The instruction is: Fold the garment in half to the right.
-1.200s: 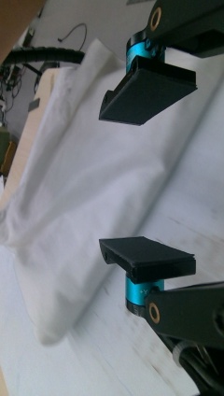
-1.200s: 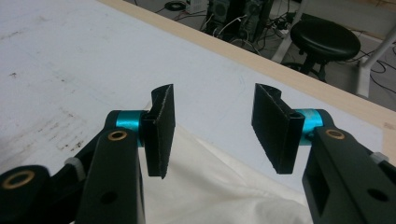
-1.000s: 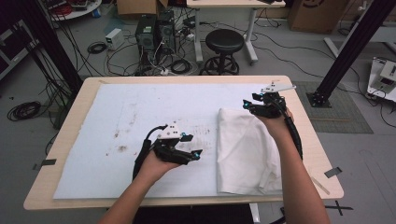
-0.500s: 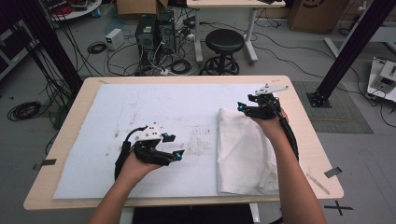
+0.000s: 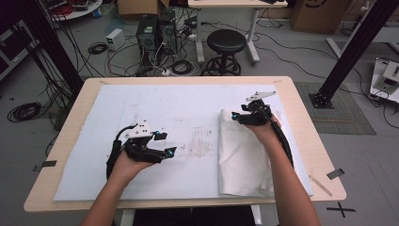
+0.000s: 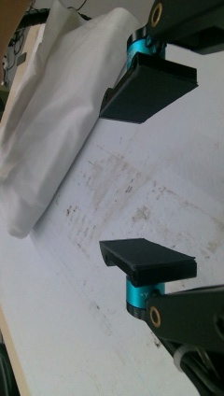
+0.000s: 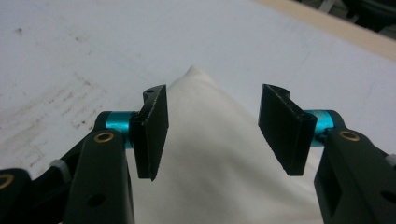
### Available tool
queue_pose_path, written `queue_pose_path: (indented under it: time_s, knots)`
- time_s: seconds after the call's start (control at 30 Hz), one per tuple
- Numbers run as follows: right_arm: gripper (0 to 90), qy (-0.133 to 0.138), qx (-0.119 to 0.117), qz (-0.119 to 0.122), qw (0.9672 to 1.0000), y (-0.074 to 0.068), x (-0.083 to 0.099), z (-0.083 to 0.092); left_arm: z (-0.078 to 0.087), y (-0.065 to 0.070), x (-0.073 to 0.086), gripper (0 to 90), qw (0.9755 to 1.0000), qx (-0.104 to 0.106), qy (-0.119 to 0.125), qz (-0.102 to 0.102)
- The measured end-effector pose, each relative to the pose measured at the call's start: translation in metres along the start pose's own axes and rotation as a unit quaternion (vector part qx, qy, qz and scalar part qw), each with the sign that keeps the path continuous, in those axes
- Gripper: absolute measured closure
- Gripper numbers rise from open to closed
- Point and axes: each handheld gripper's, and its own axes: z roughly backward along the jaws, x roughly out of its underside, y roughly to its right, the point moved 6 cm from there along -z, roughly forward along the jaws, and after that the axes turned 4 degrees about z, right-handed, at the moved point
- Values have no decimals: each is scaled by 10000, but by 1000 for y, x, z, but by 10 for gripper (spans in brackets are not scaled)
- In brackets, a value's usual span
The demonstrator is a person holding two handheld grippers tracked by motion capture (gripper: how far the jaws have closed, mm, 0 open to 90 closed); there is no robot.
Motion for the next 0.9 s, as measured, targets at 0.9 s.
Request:
queue_pose_path:
  time_s: [0.9]
  knots:
    - [538,-615,75,209,9979,-25,-9,-69,0,-6,2,310,10000,-48,-49,17]
